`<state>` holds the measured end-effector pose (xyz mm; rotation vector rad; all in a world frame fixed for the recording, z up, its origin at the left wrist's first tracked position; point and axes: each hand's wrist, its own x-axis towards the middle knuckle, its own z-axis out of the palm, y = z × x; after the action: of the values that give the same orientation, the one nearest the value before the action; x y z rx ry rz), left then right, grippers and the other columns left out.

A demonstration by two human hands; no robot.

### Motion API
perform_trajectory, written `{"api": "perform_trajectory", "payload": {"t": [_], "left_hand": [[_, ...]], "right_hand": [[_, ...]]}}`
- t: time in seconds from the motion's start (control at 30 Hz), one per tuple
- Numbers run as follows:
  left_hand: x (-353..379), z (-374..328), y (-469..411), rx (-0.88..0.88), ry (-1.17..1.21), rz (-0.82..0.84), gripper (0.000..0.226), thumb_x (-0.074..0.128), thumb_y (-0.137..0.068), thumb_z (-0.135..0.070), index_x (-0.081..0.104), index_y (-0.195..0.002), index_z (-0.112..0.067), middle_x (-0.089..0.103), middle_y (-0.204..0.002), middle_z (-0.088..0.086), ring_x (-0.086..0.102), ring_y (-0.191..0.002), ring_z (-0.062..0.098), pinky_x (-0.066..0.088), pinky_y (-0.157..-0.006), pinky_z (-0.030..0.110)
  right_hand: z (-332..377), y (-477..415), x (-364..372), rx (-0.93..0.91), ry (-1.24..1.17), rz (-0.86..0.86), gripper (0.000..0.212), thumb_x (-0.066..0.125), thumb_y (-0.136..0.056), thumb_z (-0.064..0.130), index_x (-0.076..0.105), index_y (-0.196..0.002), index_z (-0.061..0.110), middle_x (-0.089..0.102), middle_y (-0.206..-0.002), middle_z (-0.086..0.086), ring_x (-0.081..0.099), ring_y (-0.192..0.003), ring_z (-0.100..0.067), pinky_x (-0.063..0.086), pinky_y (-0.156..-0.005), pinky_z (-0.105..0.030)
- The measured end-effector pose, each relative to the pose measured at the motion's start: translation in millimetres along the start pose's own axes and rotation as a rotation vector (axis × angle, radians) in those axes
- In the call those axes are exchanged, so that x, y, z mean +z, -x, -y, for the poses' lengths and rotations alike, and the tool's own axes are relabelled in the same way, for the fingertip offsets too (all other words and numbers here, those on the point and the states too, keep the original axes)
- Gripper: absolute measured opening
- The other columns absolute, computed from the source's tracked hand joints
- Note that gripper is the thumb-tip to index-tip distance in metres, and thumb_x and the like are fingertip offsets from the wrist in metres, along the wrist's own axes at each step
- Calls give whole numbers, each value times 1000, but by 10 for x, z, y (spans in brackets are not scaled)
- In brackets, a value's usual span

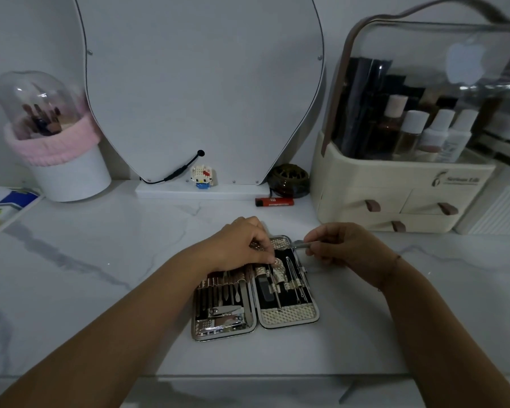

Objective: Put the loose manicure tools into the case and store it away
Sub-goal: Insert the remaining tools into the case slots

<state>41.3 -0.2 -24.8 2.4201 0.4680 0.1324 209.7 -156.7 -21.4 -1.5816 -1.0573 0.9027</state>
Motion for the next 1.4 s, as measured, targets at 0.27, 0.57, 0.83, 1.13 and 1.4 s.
{"api": "perform_trajectory", "payload": {"t": [0.27, 0.57, 0.83, 1.13, 1.4], "left_hand": [[117, 86, 38, 59, 30, -137, 5, 71, -79, -33, 70, -82, -29, 46, -97, -19, 38, -107, 8, 31, -96, 28], [123, 103, 35, 86, 70, -134, 1, 69, -82, -29, 68, -83, -29, 51, -96, -24, 46, -105, 5, 33, -89, 18], [117, 103, 30, 111, 83, -119, 5, 67, -84, -26, 69, -87, -22, 54, -94, -21, 50, -103, 7, 37, -93, 25], [109, 121, 34, 131, 99, -114, 4, 64, -86, -24, 64, -83, -26, 56, -93, -20, 53, -98, 5, 40, -90, 22], [85, 123, 36, 101, 140, -107, 14, 63, -88, -21, 61, -79, -32, 62, -94, -14, 56, -95, 6, 40, -83, 14]], "right_hand": [[14, 0, -5, 132, -76, -68, 15, 62, -84, 10, 66, -90, -3, 64, -58, -3, 54, -45, -5, 44, -43, -15], [-18, -28, 46, 126, -205, -125, 12, 56, -87, 10, 65, -83, 4, 62, -61, -3, 52, -49, -6, 46, -46, -14], [-38, -54, 87, 33, -111, -122, 13, 56, -87, 10, 65, -78, 7, 62, -62, -2, 50, -49, -5, 45, -48, -13], [-75, -98, 104, -103, 153, -168, 16, 51, -91, 10, 58, -77, 6, 59, -64, 1, 47, -48, 1, 41, -49, -11], [-129, -138, 114, -134, 264, -177, 16, 49, -92, 14, 57, -77, 12, 58, -65, 5, 46, -53, -3, 41, -57, -19]]}}
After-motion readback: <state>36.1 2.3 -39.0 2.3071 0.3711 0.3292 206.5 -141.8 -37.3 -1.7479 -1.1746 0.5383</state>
